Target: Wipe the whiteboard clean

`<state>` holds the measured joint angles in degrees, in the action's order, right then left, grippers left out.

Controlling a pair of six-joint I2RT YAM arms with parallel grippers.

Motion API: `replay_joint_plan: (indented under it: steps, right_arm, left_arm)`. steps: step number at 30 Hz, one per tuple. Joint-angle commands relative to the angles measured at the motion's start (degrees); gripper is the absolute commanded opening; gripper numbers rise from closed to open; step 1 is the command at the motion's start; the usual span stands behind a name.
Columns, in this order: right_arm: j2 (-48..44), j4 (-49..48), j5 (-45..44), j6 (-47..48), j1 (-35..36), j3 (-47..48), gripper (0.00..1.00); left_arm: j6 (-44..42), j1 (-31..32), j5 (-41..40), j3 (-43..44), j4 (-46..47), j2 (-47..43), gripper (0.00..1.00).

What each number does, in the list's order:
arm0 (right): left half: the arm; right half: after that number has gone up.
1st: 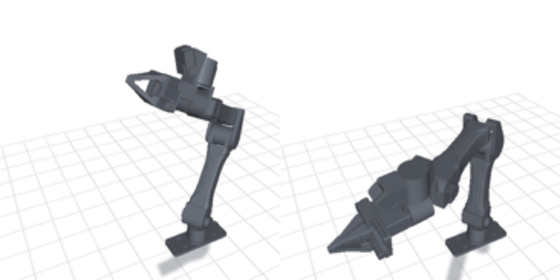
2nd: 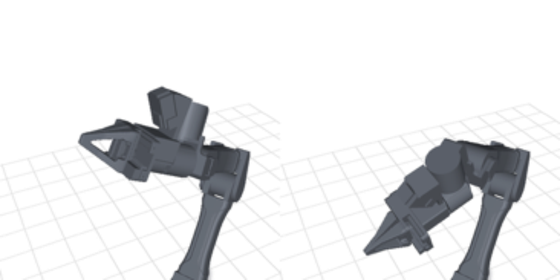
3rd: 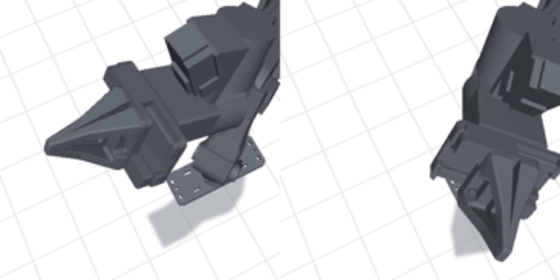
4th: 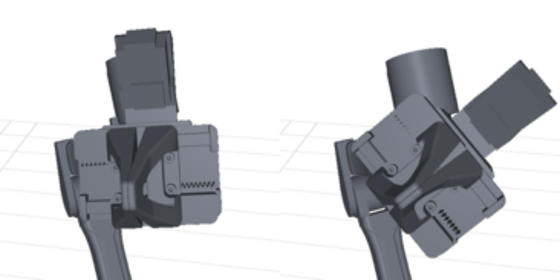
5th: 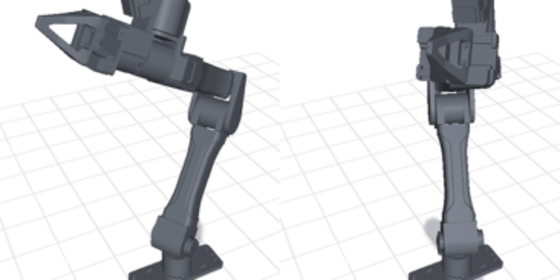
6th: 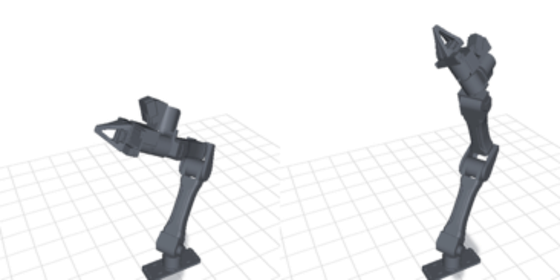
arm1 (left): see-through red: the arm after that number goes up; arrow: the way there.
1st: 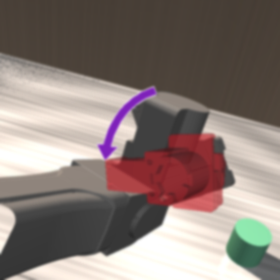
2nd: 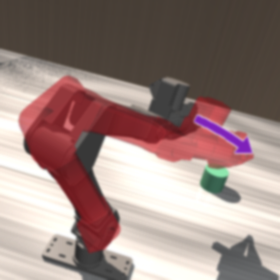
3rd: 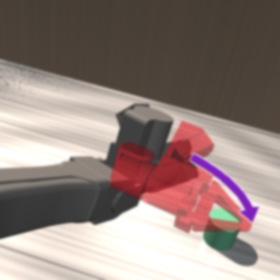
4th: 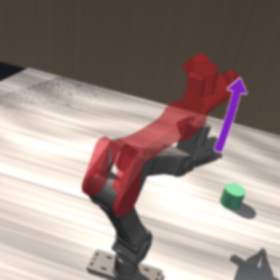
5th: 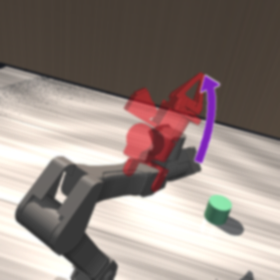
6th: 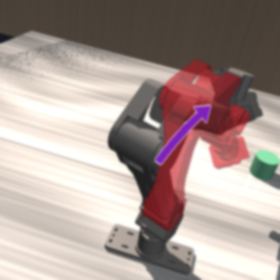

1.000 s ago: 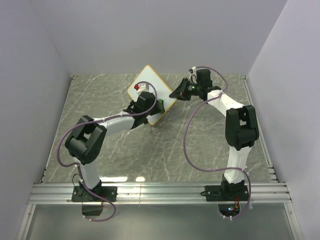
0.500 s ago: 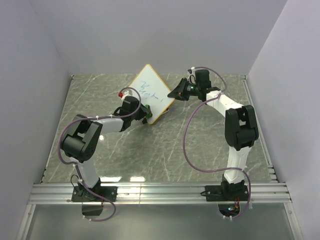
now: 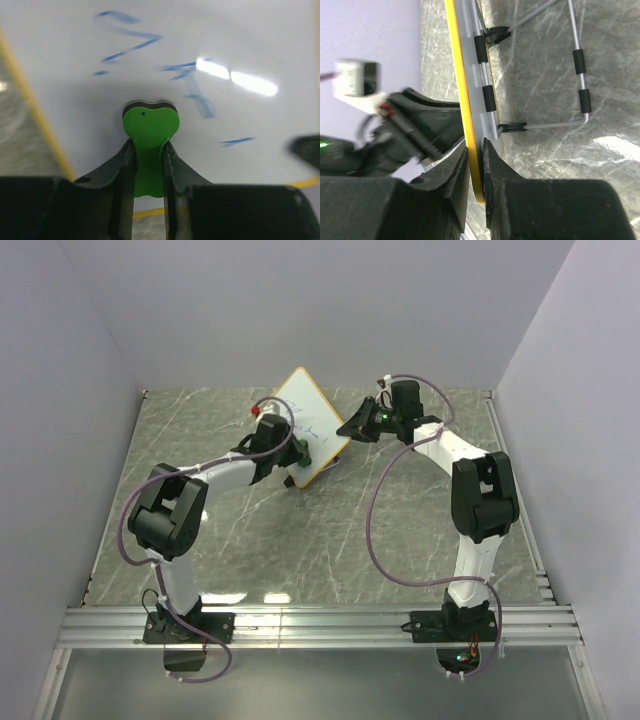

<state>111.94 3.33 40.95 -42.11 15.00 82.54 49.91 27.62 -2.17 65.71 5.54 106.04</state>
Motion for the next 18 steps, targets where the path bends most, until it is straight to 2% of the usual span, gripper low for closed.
replay_joint_plan:
  steps: [1, 5, 12, 14, 18]
  right_arm:
    - [-3.13, 4.31, 6.6, -1.84, 3.54, -2.12, 0.0]
    - [-3.31, 5.37, 6.77, -1.05, 3.28, -2.73, 0.0]
    - [-3.31, 6.86, 7.3, 0.27, 3.36, -1.77, 0.0]
    - [-3.31, 6.86, 7.48, 0.27, 3.36, -1.6, 0.0]
    - [-3.66, 7.39, 8.18, 0.62, 3.54, -1.51, 0.0]
  left_arm:
    - [-1.39, 6.3, 10.76, 8.45, 1.22, 3.29, 0.0]
    - [-1.22, 8.24, 11.76, 13.21, 0.18, 5.93, 0.0]
    - [-1.66, 7.89, 13.25, 15.23, -0.17, 8.48, 0.0]
    - [-2.1, 6.93, 13.16, 16.02, -1.06, 9.44, 0.0]
    - [-2.01, 1.06, 14.12, 16.9, -2.55, 11.82, 0.0]
